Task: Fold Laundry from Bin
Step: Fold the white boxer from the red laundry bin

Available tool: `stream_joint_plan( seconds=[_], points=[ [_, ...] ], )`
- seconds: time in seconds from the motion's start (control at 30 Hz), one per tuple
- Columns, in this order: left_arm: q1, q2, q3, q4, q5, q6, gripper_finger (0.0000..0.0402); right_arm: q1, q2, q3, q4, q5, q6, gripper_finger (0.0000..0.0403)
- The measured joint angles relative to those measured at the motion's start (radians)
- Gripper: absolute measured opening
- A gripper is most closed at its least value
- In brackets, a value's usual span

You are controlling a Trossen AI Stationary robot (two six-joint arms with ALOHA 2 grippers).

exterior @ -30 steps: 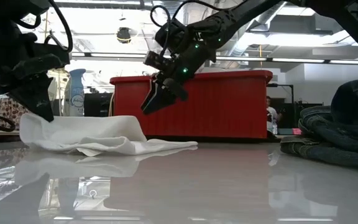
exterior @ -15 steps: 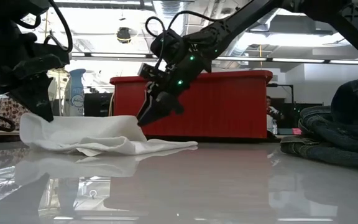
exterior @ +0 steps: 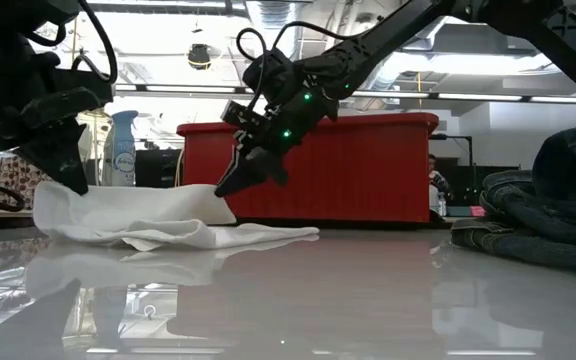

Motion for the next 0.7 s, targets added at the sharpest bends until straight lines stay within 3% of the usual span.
stream_joint_plan(
  seconds=[0.13, 0.7],
  points=[
    [0.000, 0.000, 0.000, 0.001, 0.000, 0.009, 0.0000, 0.000, 0.000, 0.000, -0.003, 0.024, 0.010, 0.0016],
    [0.044, 0.000, 0.147, 0.031, 0.022, -0.013, 0.0000, -0.022, -0.037, 0.023, -0.153, 0.289, -0.007, 0.0016]
  ],
)
